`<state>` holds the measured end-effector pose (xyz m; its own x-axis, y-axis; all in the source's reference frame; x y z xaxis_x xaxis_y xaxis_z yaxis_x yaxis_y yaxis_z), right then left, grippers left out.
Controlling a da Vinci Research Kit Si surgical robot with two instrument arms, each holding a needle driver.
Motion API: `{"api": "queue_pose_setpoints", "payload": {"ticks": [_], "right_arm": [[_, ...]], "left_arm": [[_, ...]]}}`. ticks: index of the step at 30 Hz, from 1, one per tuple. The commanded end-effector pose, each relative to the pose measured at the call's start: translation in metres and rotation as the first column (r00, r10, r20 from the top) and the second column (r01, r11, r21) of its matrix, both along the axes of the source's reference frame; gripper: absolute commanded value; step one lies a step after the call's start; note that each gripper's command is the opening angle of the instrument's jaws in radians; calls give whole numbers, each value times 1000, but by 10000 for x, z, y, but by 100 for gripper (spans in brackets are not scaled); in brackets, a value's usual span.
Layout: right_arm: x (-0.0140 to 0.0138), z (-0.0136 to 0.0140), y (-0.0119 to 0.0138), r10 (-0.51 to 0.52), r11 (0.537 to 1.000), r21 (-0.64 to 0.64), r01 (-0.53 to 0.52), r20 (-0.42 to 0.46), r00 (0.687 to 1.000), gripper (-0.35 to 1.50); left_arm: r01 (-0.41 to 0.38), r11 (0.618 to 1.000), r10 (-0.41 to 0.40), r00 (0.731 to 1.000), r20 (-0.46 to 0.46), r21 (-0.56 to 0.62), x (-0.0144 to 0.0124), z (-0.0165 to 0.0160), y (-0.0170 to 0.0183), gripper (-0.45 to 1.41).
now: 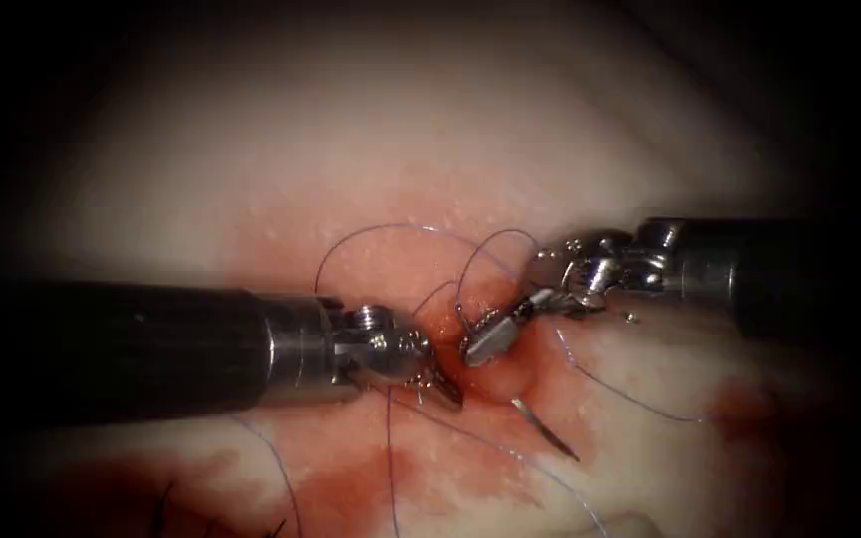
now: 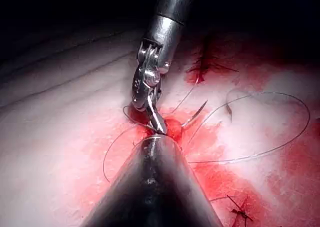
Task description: Wound Closure
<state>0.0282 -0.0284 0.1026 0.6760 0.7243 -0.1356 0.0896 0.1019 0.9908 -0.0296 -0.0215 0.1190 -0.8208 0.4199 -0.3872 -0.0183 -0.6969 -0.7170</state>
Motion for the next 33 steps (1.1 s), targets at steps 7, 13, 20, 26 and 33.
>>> {"api": "queue_pose_setpoints", "payload": {"ticks": [7,13,20,26,33], "right_arm": [[8,28,30,184,937,-279,-209,-115,976,120],[-37,12,43,248,911,-310,-271,-114,962,120],[-54,-7,36,268,903,-309,-298,-136,954,116],[-52,-12,29,242,912,-299,-281,-162,957,109],[-50,-13,27,241,911,-299,-284,-171,955,108]], "left_arm": [[30,999,-30,999,-10,-18,-9,-9,1,-13],[161,967,-143,984,102,-197,-28,-47,-7,27],[280,925,-248,957,152,-256,-45,-65,-29,101],[360,881,-321,932,169,-308,-42,-70,-30,101],[406,852,-356,912,203,-330,-59,-51,-27,94]]}}
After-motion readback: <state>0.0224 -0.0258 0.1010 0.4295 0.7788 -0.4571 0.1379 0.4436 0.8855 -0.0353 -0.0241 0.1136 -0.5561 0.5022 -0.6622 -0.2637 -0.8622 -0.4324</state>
